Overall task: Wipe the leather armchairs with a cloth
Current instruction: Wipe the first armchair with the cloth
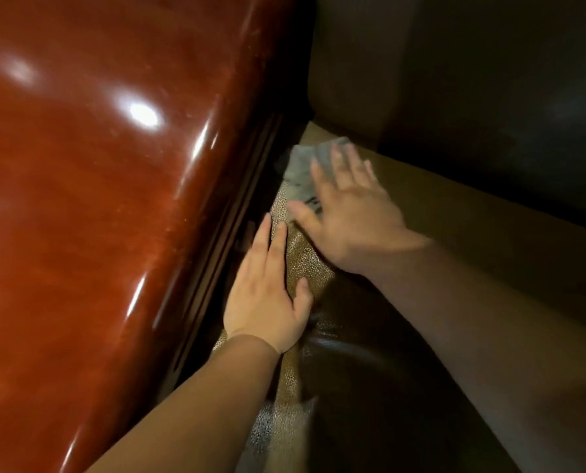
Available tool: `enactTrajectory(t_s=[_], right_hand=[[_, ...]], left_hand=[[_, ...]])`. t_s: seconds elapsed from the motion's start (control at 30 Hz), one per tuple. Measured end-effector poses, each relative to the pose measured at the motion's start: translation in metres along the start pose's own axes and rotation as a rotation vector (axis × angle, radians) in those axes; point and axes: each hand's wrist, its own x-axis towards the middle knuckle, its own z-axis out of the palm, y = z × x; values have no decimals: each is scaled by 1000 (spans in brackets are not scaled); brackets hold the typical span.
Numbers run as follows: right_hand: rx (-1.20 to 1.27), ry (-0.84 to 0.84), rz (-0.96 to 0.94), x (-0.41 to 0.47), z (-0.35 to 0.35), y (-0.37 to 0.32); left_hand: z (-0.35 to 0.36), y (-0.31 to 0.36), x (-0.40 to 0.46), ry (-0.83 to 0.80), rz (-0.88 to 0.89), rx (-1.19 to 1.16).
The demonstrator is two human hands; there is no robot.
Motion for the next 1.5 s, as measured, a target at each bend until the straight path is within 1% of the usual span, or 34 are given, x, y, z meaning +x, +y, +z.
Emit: enactTrajectory(t_s=[0.07, 0.13, 0.2, 0.27, 0.3, 0.4, 0.53, 0.6, 0.67, 0.7, 0.8, 0.9, 1.0, 1.07, 1.13, 1.2, 1.23, 1.3, 1.37, 1.43, 1.5], right_hand=[[-52, 21, 109, 0, -2, 9], [-59, 28, 170, 11, 4, -6], [-5, 11, 132, 32, 9, -32], [-44, -7, 29, 50, 5, -47], [-57, -15, -19, 54, 1, -46], [24, 2, -126, 46, -12, -18], [-27, 24, -90, 9, -12, 22], [-39, 30, -39, 10, -6, 15], [-55, 48, 27, 20, -3, -8], [-68, 49, 3, 23, -1, -20], [-54, -5, -209, 3, 2, -38], [-31, -87, -382, -37, 2, -29], [-57, -167, -449, -61, 2, -5], [-89, -137, -371, -54, -2, 18], [-72, -49, -183, -35, -3, 25], [-50, 21, -22, -20, 3, 10], [-55, 44, -10, -20, 9, -3], [-50, 55, -134, -37, 22, -31], [-8, 11, -228, -66, 27, -40], [27, -14, -237, -85, 25, -31], [-29, -8, -170, -92, 19, -4]], left_hand=[[5, -3, 1, 13, -15, 16], [6, -4, 2, -2, -33, 22], [4, -6, 1, -15, -28, 9], [0, -7, 0, -4, -20, 1], [-1, -7, 0, 1, -21, -5], [-4, -3, 0, -7, -33, -35], [-4, -3, -2, 21, -12, -56], [1, -5, 0, 22, -14, -49], [1, -5, 1, 5, -14, -38], [-1, -5, 0, -4, -16, -33], [-1, -3, -1, -16, -35, -53], [-5, 3, -8, 17, -92, -74], [-5, 5, -22, 45, -198, -74], [0, 2, -32, 56, -238, -67], [5, -2, -32, 58, -229, -60], [6, -5, -28, 46, -213, -38], [5, -4, -26, 42, -202, -23], [3, -2, -26, 44, -176, -5], [3, 1, -25, 57, -164, -22], [3, -1, -27, 59, -164, -16], [2, -2, -29, 53, -160, 3]])
